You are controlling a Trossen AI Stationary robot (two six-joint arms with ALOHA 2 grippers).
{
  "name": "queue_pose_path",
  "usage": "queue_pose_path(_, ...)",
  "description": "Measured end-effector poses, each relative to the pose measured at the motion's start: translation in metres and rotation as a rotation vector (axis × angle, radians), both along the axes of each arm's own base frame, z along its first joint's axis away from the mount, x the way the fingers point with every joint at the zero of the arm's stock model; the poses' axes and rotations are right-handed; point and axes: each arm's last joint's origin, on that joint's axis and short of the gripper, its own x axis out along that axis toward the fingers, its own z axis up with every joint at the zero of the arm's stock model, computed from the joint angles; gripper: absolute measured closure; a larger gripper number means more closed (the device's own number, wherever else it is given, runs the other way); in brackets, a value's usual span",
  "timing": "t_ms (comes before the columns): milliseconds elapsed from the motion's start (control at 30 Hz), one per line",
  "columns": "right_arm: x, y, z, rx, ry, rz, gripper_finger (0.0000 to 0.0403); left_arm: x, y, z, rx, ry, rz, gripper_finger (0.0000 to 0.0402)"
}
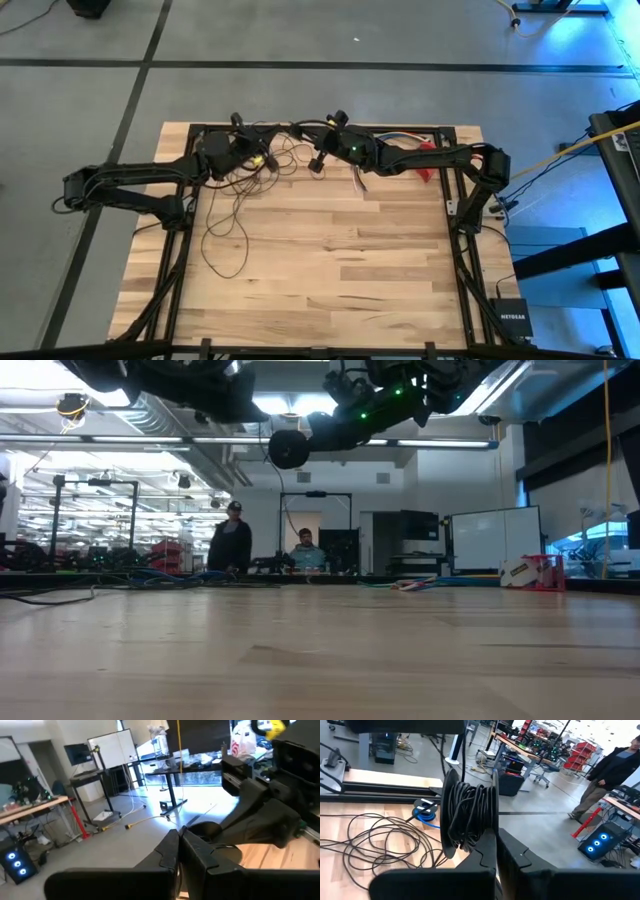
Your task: Coiling cords
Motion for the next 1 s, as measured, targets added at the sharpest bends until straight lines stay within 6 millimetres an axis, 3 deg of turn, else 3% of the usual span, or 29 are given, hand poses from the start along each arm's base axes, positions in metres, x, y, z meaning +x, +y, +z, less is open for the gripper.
queue_pose_path(300, 0.001, -0.001, 0.004, 0.007, -0.069, 0.002, 0.0402, 0.003, -0.005, 0.003, -0.064, -0.092, -0.114, 0.0394)
queue_pose_path(533, 0.005, -0.001, 0.0, -0.001, -0.097, 0.006, 0.0402, 0.017, -0.008, -0.001, -0.047, -0.142, -0.152, 0.0394)
queue_pose_path(1000, 0.007, -0.003, 0.001, 0.003, -0.16, 0.007, 0.0402, 0.043, -0.005, -0.031, -0.042, -0.026, -0.17, 0.0394)
